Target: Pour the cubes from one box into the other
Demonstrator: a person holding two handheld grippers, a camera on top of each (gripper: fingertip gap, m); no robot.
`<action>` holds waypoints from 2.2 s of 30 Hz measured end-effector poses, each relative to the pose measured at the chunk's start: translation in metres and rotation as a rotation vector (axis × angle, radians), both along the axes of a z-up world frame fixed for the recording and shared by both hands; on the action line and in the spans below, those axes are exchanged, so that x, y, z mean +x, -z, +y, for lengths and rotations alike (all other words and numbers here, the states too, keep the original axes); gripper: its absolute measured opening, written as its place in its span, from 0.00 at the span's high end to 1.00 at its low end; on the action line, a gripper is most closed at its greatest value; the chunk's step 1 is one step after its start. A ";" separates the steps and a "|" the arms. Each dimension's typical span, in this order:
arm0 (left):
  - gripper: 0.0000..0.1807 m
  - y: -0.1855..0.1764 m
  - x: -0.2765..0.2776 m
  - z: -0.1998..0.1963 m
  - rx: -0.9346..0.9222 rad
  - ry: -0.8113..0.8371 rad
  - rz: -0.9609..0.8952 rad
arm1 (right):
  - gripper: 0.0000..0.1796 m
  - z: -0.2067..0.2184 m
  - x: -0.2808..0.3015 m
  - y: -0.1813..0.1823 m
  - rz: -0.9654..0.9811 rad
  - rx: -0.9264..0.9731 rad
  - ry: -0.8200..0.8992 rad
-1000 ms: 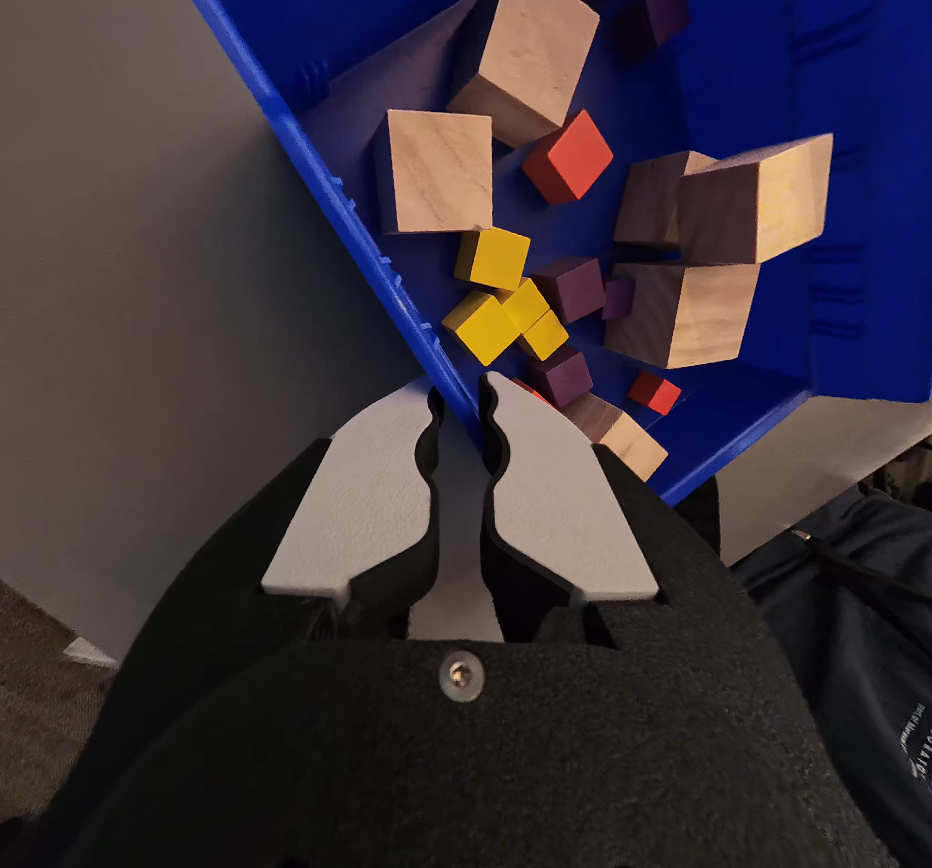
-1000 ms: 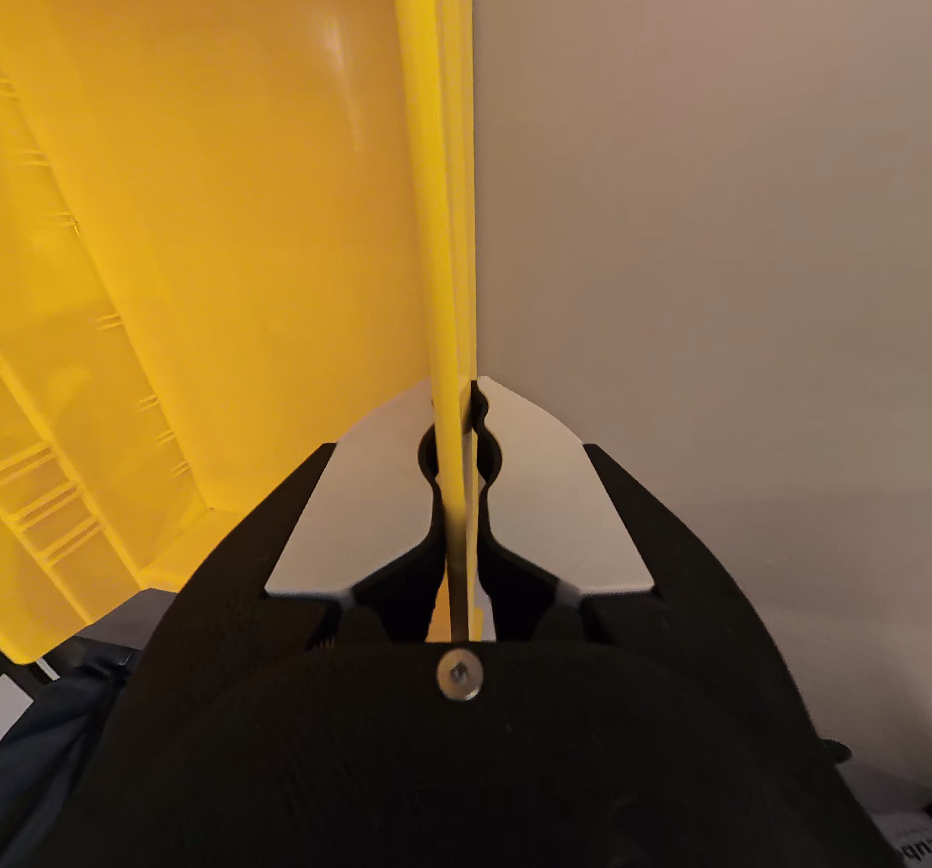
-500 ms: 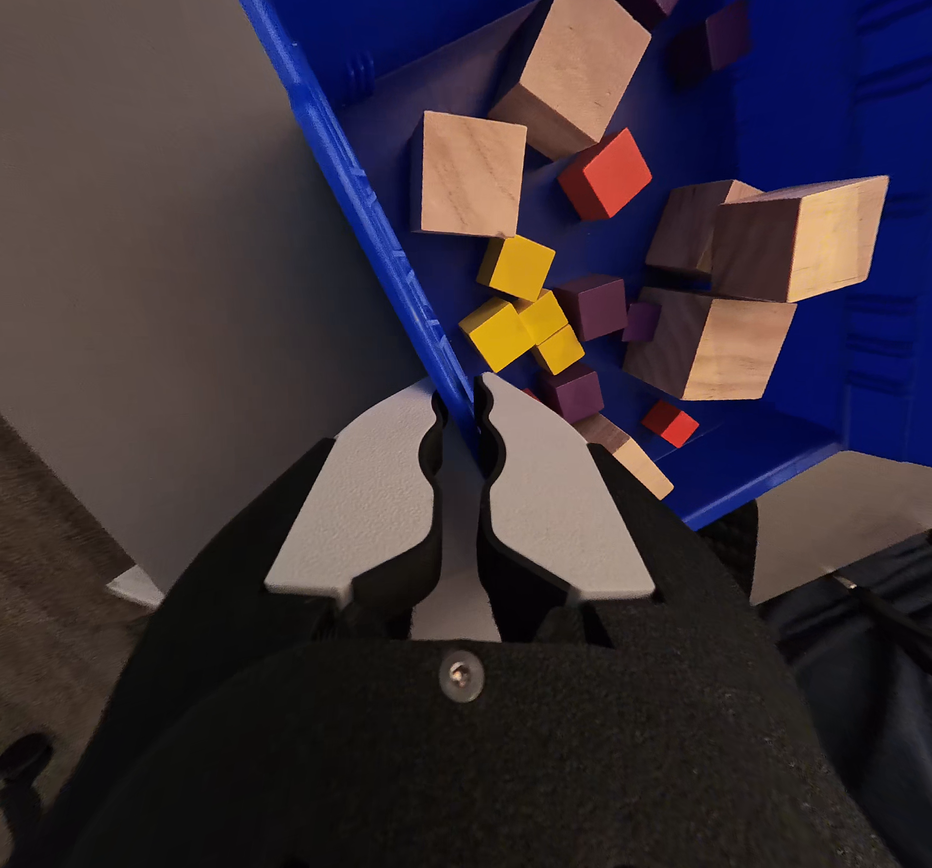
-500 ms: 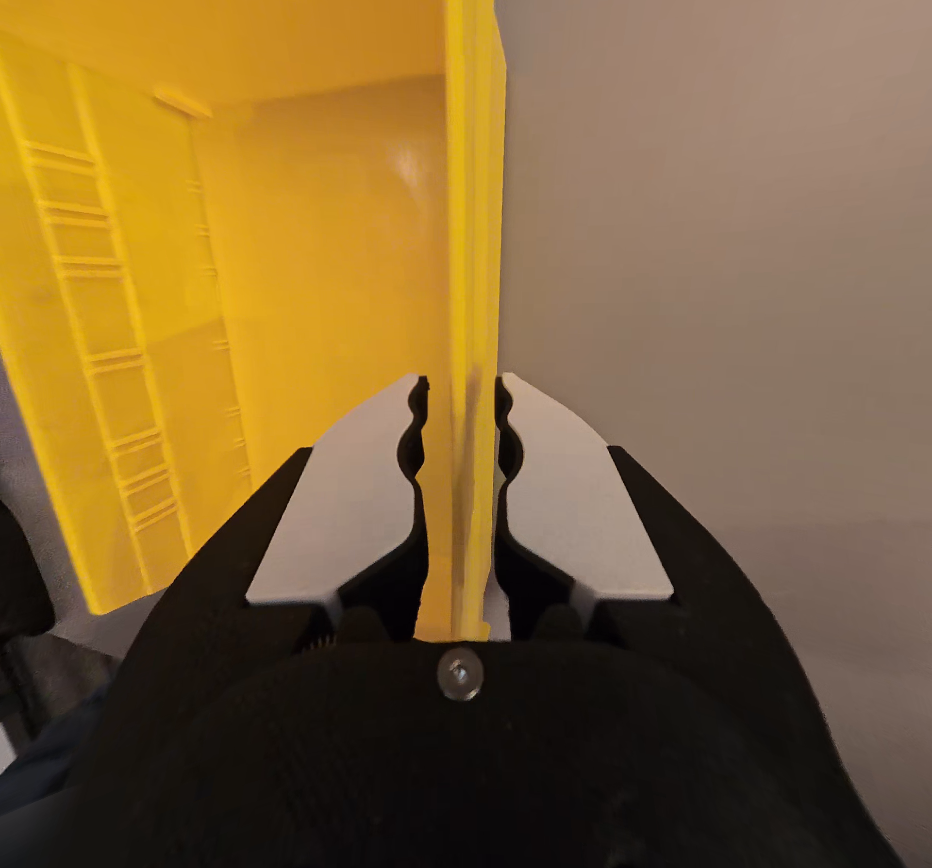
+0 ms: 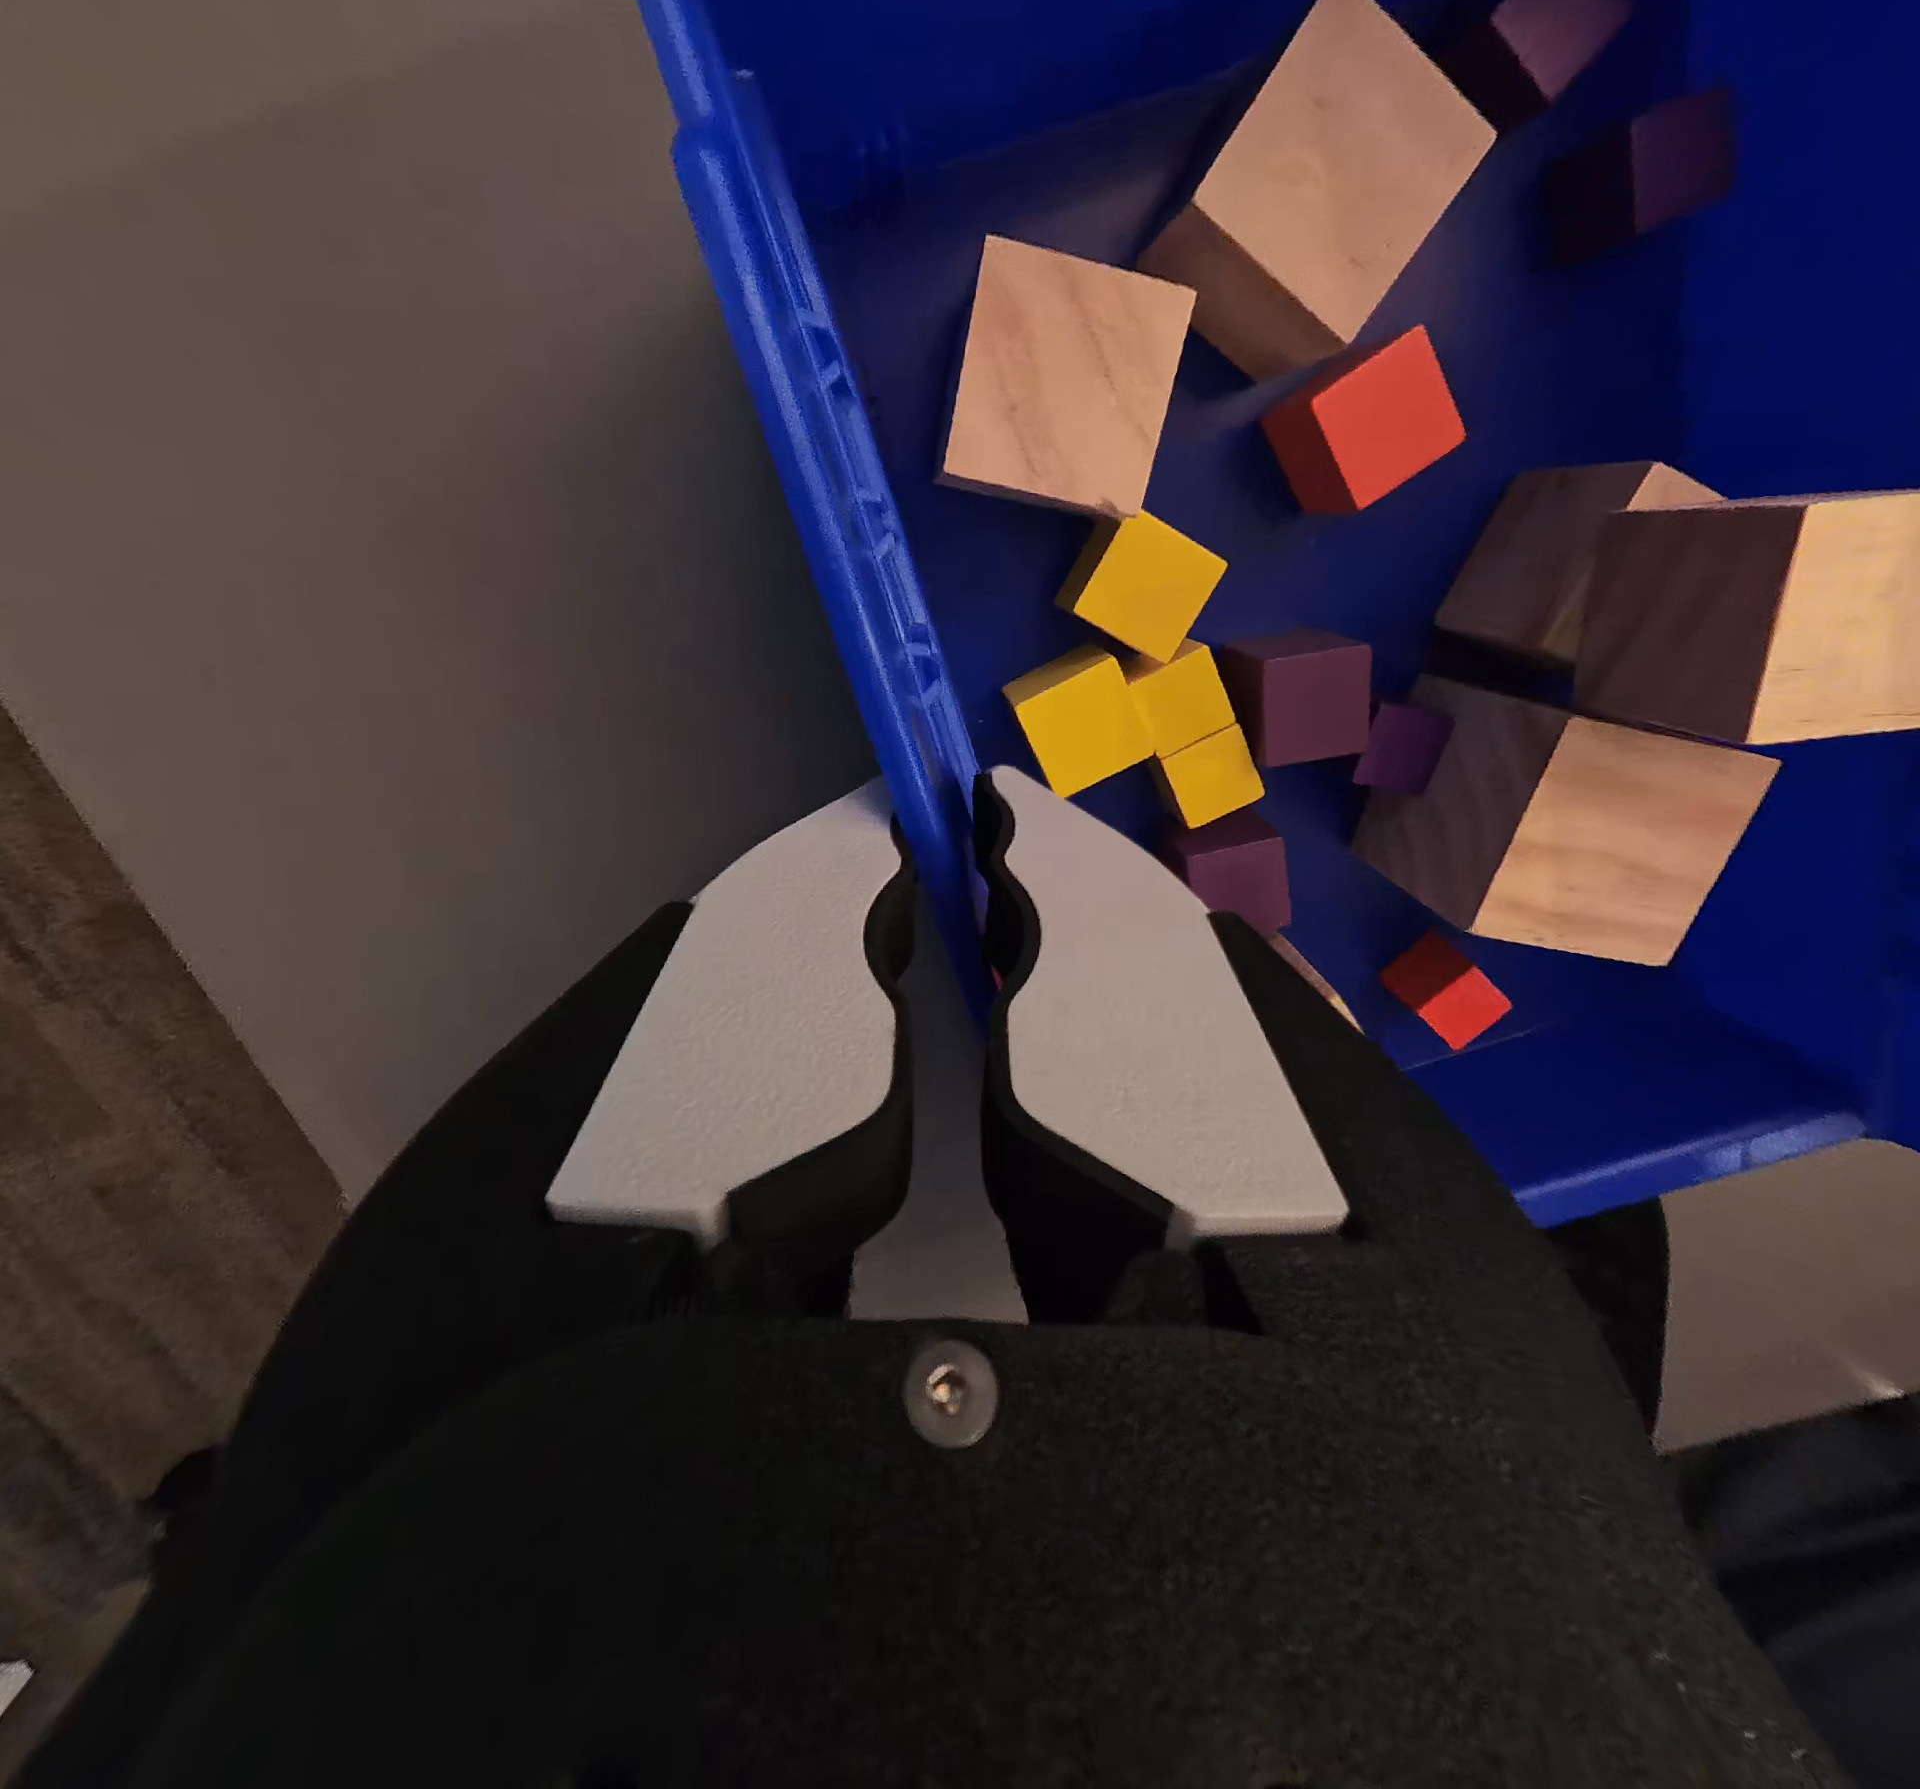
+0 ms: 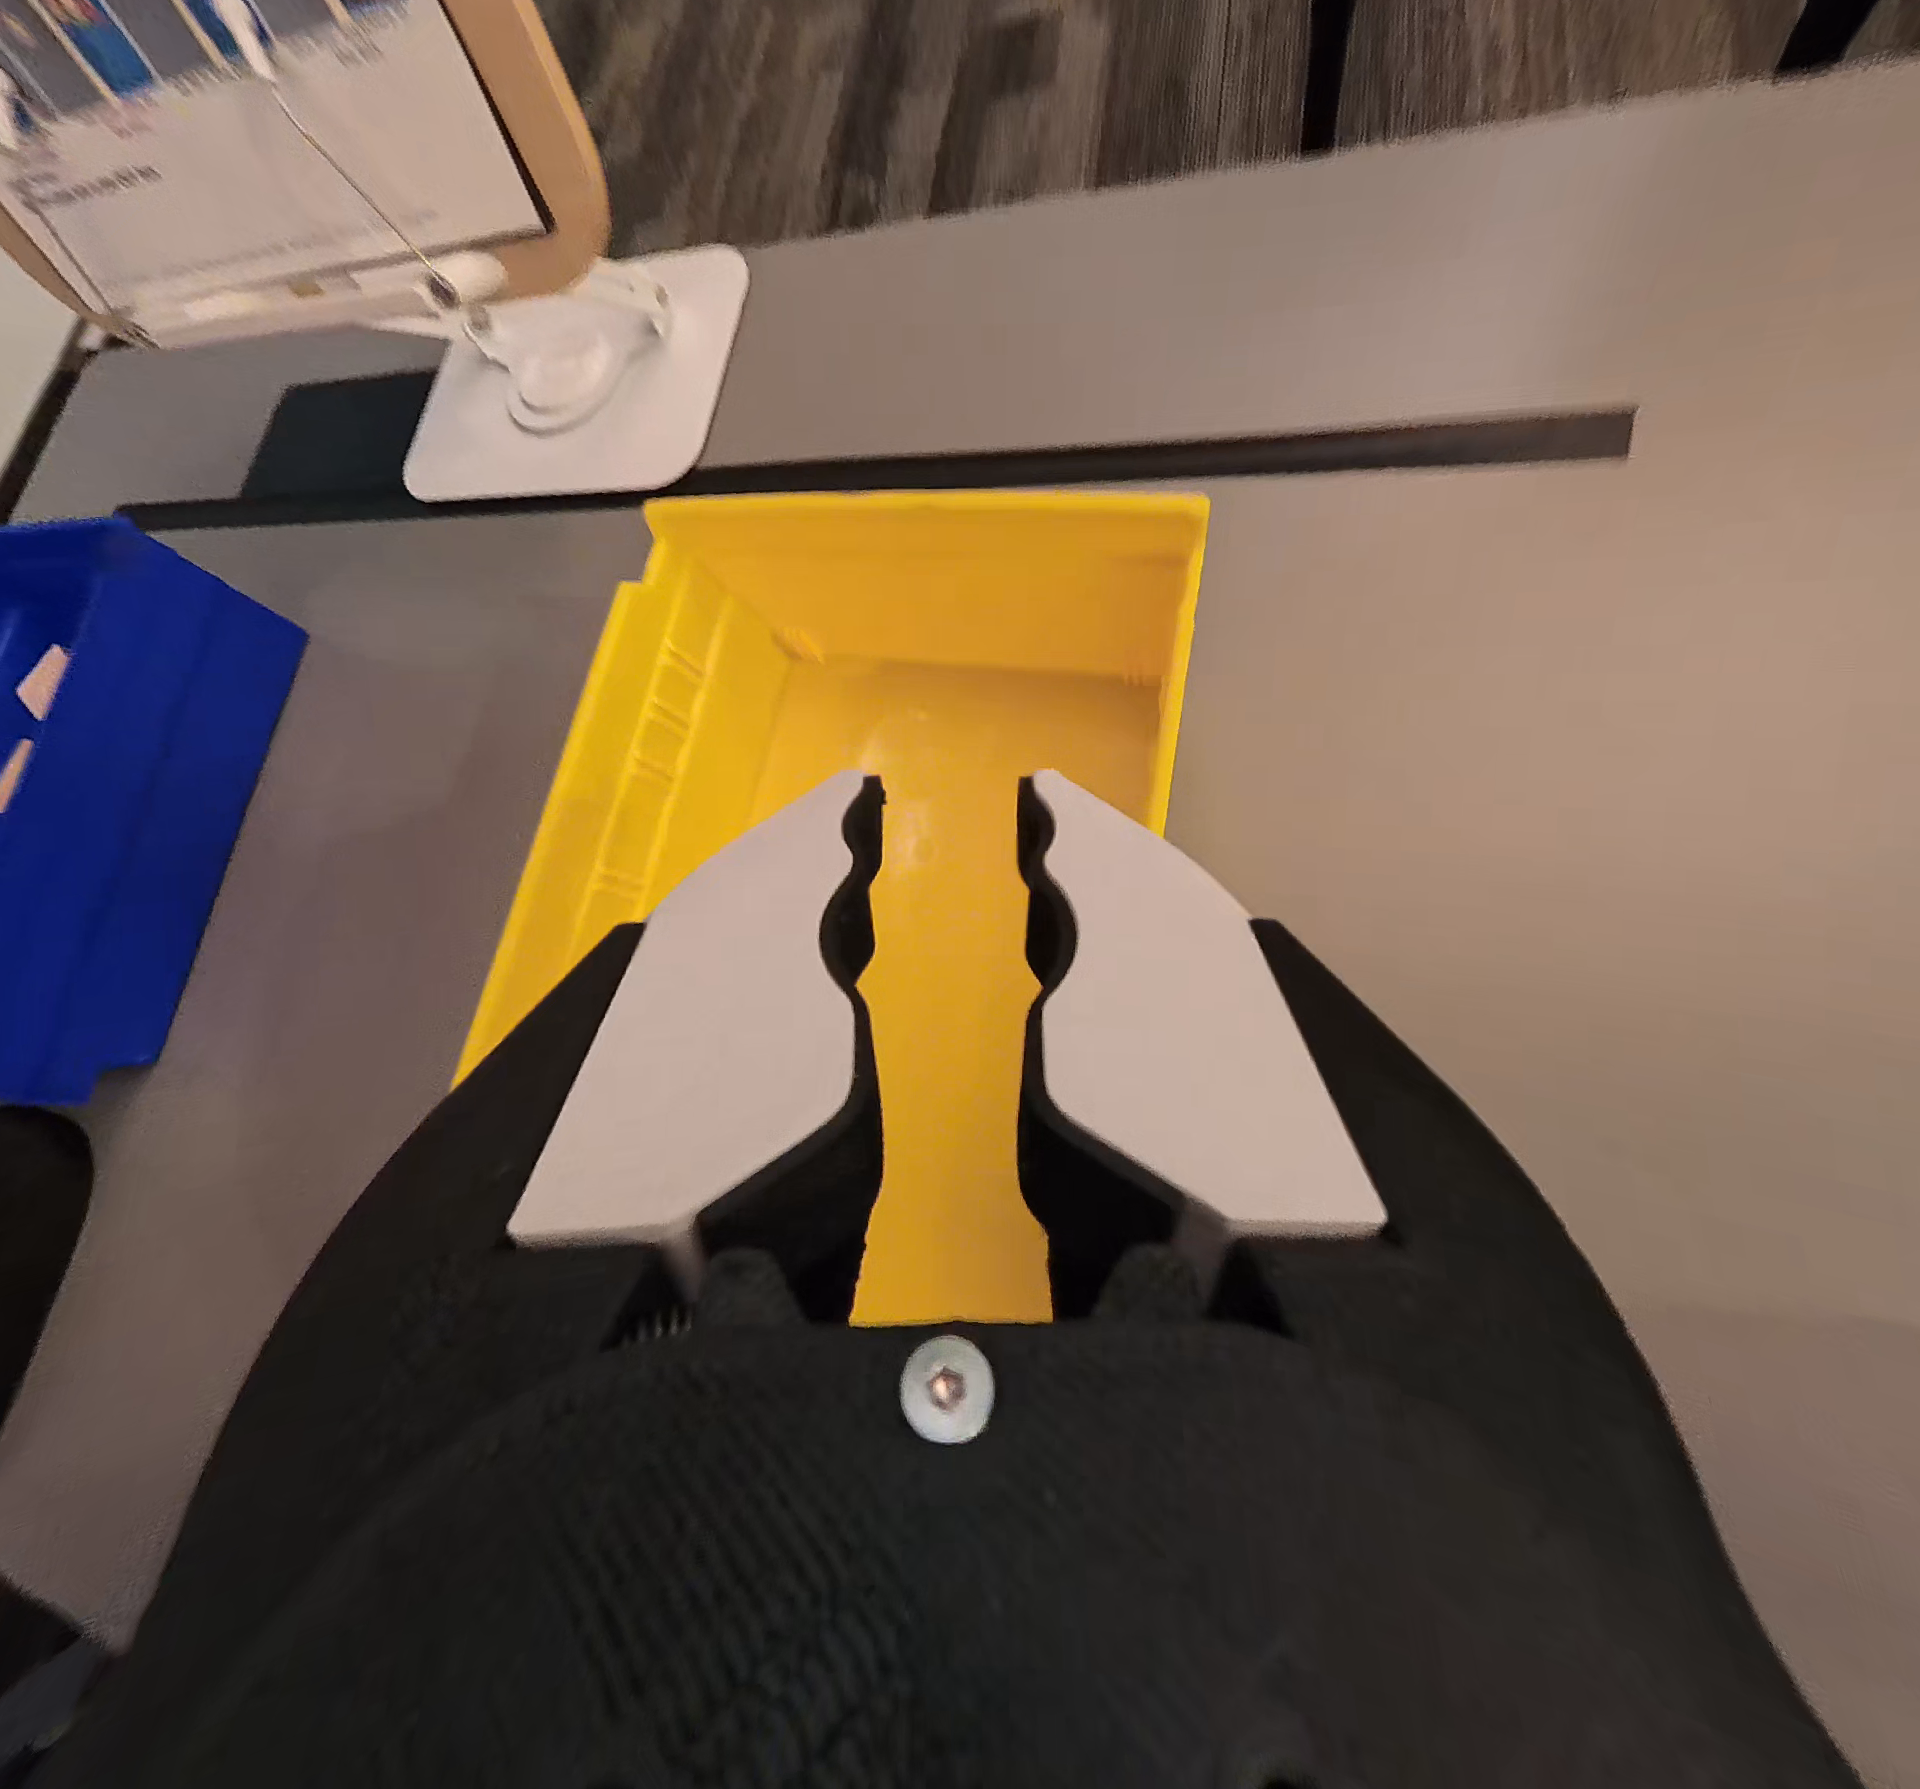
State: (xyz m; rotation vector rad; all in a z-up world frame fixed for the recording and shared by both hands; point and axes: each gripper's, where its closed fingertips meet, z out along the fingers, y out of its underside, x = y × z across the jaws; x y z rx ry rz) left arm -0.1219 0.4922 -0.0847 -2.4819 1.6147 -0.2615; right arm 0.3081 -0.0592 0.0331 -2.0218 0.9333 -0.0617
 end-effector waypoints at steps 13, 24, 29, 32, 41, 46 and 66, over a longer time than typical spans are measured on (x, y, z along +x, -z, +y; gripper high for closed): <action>0.86 -0.178 0.028 -0.072 0.419 0.031 -1.231 | 0.80 0.012 -0.029 -0.140 -0.899 0.400 0.046; 0.84 -0.274 0.072 -0.118 0.552 0.234 -1.328 | 0.85 0.050 -0.049 -0.133 -0.731 0.490 -0.059; 0.84 -0.273 0.079 -0.137 0.551 0.266 -1.378 | 0.86 0.051 -0.050 -0.138 -0.866 0.418 -0.018; 0.84 -0.263 0.078 -0.131 0.591 0.281 -1.331 | 0.86 0.053 -0.058 -0.145 -0.971 0.410 -0.003; 0.87 -0.232 0.057 -0.098 0.668 0.232 -1.063 | 0.85 0.126 -0.130 -0.108 -0.778 0.495 -0.466; 0.86 -0.191 0.032 -0.057 0.683 0.080 -0.750 | 0.91 0.167 -0.174 -0.087 -0.488 0.527 -0.599; 0.81 -0.046 0.000 0.013 0.207 -0.194 -0.365 | 0.68 0.387 -0.274 0.059 0.062 -0.063 -0.675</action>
